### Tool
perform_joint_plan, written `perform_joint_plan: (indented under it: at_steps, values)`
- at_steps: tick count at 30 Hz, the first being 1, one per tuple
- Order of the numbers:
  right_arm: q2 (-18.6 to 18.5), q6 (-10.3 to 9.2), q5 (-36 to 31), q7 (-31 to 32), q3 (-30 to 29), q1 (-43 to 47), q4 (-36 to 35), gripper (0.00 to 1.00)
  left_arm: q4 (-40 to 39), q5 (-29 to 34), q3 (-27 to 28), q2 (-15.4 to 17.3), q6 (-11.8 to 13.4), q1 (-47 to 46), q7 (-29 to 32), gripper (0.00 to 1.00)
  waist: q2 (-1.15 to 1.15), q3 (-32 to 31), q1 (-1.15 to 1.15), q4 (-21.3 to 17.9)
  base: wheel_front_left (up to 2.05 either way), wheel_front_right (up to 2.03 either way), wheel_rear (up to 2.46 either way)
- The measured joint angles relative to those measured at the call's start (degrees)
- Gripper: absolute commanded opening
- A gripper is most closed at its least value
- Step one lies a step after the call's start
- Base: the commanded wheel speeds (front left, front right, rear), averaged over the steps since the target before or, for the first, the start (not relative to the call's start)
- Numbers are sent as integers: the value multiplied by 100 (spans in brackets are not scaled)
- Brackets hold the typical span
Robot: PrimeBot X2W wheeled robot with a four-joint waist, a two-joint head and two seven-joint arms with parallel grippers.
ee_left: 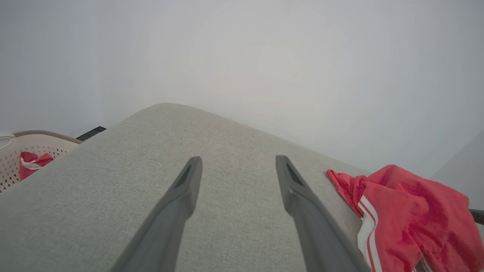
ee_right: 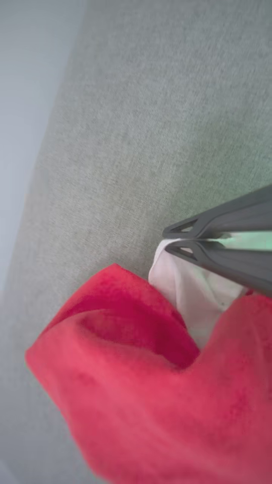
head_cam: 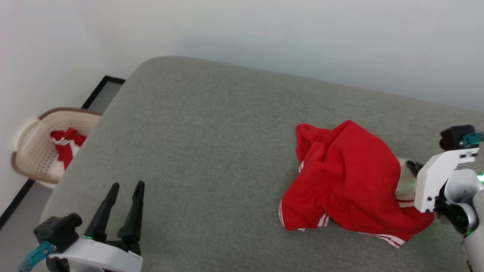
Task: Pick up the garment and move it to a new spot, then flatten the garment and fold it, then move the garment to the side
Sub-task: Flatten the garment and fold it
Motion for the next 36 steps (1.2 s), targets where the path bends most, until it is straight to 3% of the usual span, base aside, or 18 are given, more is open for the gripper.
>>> perform_joint_plan:
  at_steps: [7, 15, 23, 30, 31, 32, 33, 34, 36]
  values:
    - [-198, 0, 14, 57, -602, 276, -482, 0, -37, 31, 110, 53, -3, 178, 0, 100, 0, -198, 0, -328, 0, 0, 0]
    - [-232, 0, -366, 174, -1827, 1150, -793, 0, -96, 12, 157, 105, 27, 306, 4, 100, 0, -390, 0, -668, 0, 0, 0]
    - [63, 0, -1068, 56, -3030, 1711, -477, 0, -111, -12, 140, 144, 30, 311, 52, 100, 0, -468, 0, -790, 0, 0, 0]
    - [333, 0, -1262, -58, -3250, 1733, 40, 0, -101, -23, 126, 186, 52, 317, 86, 100, 0, -510, 0, -830, 0, 0, 0]
    - [352, 0, -1285, -54, -3242, 1699, 88, 4, -100, -23, 120, 197, 52, 322, 109, 100, 0, -517, 0, -845, 0, 0, 0]
    - [363, 0, -1307, -36, -3212, 1645, 118, 34, -102, -23, 121, 205, 54, 331, 122, 100, 0, -526, 0, -862, 0, 0, 0]
    - [371, 0, -1324, -31, -3178, 1579, 131, 77, -110, -29, 121, 211, 62, 342, 133, 100, 0, -534, 0, -882, 0, 0, 0]
    - [379, 0, -1344, -31, -3139, 1505, 135, 100, -124, -33, 115, 223, 63, 350, 157, 100, 0, -543, 0, -906, 0, 0, 0]
    - [393, 0, -1372, -26, -3067, 1425, 136, 100, -168, -53, 94, 257, 63, 350, 231, 100, 0, -560, 0, -956, 0, 0, 0]
